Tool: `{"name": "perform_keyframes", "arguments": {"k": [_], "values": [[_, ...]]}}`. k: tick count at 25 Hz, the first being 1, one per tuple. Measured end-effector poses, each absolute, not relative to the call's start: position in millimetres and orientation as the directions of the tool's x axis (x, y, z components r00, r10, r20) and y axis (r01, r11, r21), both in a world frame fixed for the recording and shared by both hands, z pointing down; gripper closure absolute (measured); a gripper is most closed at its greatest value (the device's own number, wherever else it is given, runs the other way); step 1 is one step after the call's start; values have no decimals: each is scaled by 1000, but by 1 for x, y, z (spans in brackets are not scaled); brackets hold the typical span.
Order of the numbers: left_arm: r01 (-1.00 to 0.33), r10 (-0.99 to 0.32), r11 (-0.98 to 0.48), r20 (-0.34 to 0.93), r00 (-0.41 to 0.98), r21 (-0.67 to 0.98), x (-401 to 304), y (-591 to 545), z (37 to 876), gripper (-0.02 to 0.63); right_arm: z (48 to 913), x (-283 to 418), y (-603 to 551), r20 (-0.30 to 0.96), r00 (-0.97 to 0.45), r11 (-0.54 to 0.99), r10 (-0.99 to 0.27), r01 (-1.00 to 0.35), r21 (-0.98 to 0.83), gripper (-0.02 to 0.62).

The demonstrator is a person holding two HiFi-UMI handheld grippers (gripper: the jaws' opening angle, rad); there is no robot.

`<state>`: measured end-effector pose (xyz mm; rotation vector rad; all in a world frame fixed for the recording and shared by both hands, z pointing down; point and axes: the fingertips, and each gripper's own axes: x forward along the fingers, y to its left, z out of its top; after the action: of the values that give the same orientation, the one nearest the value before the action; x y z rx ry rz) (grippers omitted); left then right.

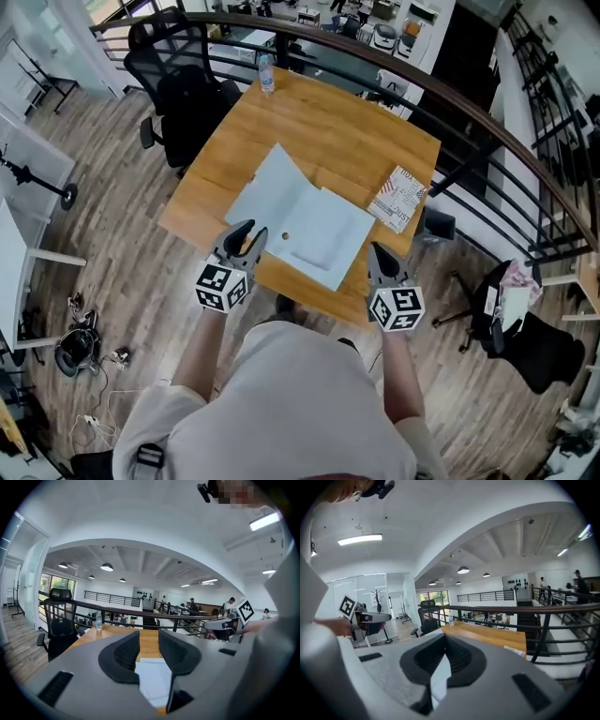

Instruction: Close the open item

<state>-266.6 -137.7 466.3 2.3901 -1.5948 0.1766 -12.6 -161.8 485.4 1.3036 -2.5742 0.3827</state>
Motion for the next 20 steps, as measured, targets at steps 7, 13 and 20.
{"name": "perform_keyframes", "arguments": {"k": [7,13,20], "values": [[-882,-838,-450,275,472,140,-281,-184,478,486,495,-20,-183,343,-493,483,-799,-867,-123,592],[-852,-801,-510,293,522,122,-288,-214,485,485,500,-22,-196,363,-438,433,-822,-896,-102,592],[-833,-773,-544,326,544,98,-296,-245,495,486,507,-13,-196,382,-395,389,-836,-916,-97,592]]}}
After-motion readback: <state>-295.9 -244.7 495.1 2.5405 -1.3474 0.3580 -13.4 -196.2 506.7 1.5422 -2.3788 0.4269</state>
